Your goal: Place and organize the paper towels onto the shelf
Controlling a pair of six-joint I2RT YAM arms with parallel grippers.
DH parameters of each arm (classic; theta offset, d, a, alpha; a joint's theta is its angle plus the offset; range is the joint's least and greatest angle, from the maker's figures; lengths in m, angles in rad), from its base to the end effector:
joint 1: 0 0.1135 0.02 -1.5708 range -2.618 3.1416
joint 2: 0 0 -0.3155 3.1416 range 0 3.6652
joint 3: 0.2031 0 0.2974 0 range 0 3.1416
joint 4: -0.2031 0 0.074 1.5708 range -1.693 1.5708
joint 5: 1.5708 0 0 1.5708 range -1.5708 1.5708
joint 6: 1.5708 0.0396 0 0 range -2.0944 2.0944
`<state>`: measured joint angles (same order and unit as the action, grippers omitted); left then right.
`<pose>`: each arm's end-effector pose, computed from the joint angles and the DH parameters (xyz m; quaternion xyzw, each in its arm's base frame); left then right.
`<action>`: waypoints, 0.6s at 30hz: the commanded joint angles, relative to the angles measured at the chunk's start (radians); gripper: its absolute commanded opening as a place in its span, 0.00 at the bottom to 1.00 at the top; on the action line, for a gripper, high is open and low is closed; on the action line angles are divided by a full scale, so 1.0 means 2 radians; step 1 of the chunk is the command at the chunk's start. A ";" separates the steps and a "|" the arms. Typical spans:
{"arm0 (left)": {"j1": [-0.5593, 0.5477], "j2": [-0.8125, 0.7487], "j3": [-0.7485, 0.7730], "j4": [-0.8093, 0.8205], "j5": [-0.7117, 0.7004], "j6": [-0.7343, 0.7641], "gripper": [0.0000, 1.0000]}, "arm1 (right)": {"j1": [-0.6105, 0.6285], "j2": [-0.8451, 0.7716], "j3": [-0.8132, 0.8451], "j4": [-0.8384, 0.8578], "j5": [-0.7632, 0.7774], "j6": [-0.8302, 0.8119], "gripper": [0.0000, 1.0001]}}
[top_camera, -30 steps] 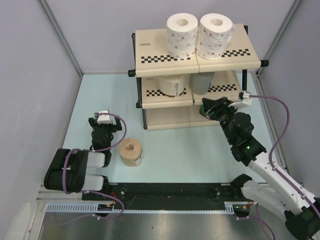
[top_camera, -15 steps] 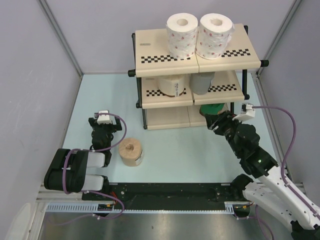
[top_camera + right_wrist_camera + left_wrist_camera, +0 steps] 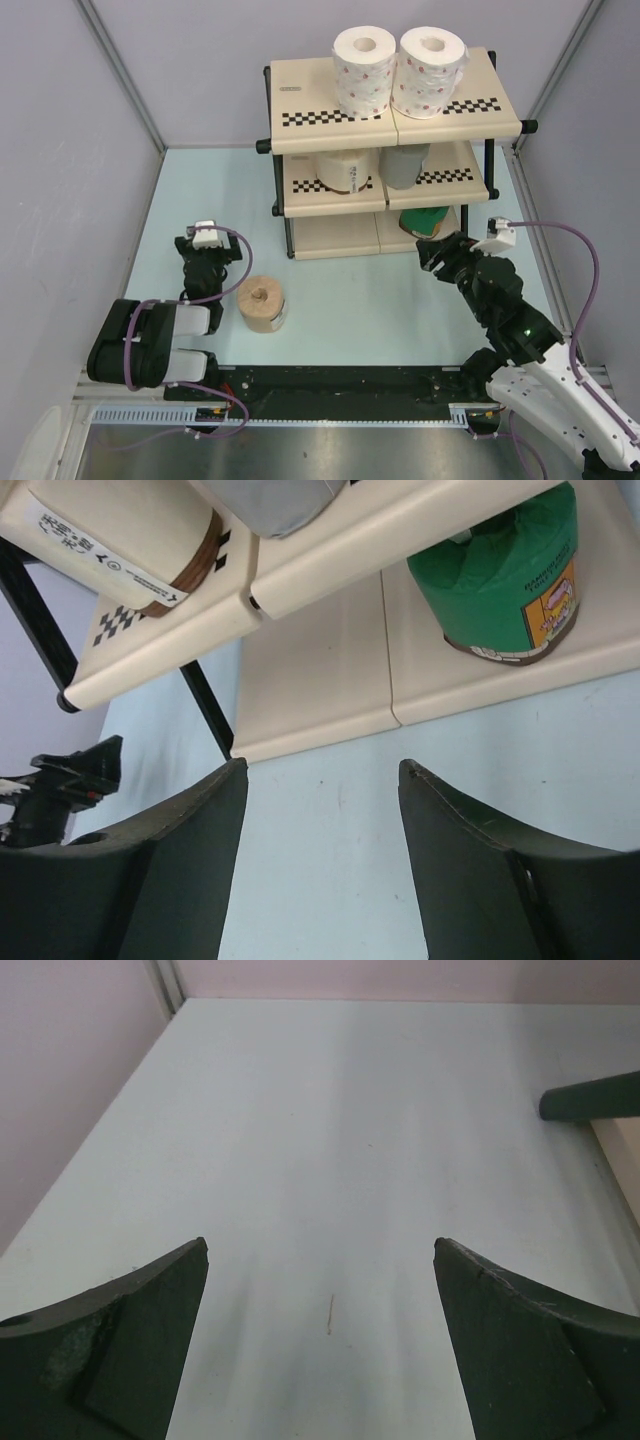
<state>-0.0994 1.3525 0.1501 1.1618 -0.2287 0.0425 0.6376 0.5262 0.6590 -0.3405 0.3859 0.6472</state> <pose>0.2248 -0.0134 0.1668 -0.0280 0.7204 0.0627 0.6901 0.1184 0.0691 0.3472 0.1245 0.7616 0.2512 0.5843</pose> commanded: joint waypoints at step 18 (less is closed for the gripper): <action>-0.054 -0.339 0.146 -0.472 0.055 -0.281 1.00 | -0.004 -0.037 -0.009 -0.055 0.016 0.035 0.67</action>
<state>-0.1989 0.7448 0.4534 0.3603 -0.2520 -0.3290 0.6331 0.4675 0.6445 -0.4297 0.3969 0.6937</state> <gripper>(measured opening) 0.996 0.668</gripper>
